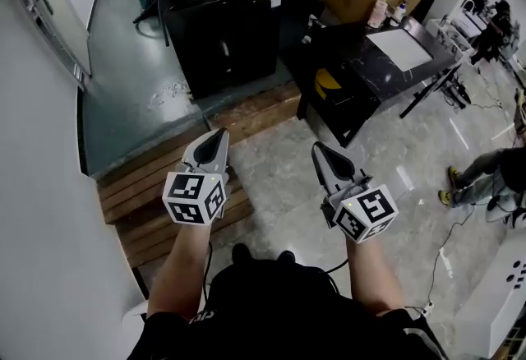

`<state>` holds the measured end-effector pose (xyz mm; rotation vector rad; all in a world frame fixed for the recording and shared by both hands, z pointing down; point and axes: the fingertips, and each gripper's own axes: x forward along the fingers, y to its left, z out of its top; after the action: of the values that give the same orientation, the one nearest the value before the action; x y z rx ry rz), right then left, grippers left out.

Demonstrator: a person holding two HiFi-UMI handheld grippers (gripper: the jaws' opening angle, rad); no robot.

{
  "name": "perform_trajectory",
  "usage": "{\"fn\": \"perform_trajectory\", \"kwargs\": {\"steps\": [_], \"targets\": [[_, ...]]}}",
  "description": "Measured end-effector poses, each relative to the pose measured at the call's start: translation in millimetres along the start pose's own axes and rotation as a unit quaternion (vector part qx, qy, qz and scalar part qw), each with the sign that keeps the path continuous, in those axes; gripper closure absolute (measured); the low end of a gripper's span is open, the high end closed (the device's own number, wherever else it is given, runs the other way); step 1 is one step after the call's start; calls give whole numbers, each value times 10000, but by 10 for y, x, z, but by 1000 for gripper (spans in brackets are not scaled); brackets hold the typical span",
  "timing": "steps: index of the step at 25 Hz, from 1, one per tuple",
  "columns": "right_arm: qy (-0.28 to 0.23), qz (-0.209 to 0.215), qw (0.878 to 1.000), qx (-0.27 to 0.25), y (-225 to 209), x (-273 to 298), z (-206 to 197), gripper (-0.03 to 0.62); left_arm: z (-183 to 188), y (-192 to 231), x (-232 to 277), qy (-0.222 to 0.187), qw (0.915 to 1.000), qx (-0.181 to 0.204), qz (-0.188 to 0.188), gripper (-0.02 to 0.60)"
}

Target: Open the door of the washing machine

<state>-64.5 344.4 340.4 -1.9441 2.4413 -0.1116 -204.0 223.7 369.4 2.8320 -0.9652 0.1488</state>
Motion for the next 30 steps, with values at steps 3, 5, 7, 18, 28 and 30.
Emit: {"fn": "perform_trajectory", "kwargs": {"steps": [3,5,7,18,28,30], "targets": [[44,267,9996,-50,64,-115,-51,602,24,-120,-1,-56,10000,36,64,574],[58,259,9996,-1,27,-206,-92,600,56,-211,13,-105,9999,41,91,574],[106,217,9997,38,-28,-311,-142,600,65,-324,36,-124,9999,42,93,574],[328,312,9989,-87,-261,-716,-350,600,-141,-813,93,-81,9998,-50,177,574],[475,377,9981,-89,-569,-297,-412,600,-95,-534,637,-121,9996,-206,154,574],[506,280,9983,-55,-740,-148,-407,600,-69,-477,843,-107,9997,-190,56,574]]}}
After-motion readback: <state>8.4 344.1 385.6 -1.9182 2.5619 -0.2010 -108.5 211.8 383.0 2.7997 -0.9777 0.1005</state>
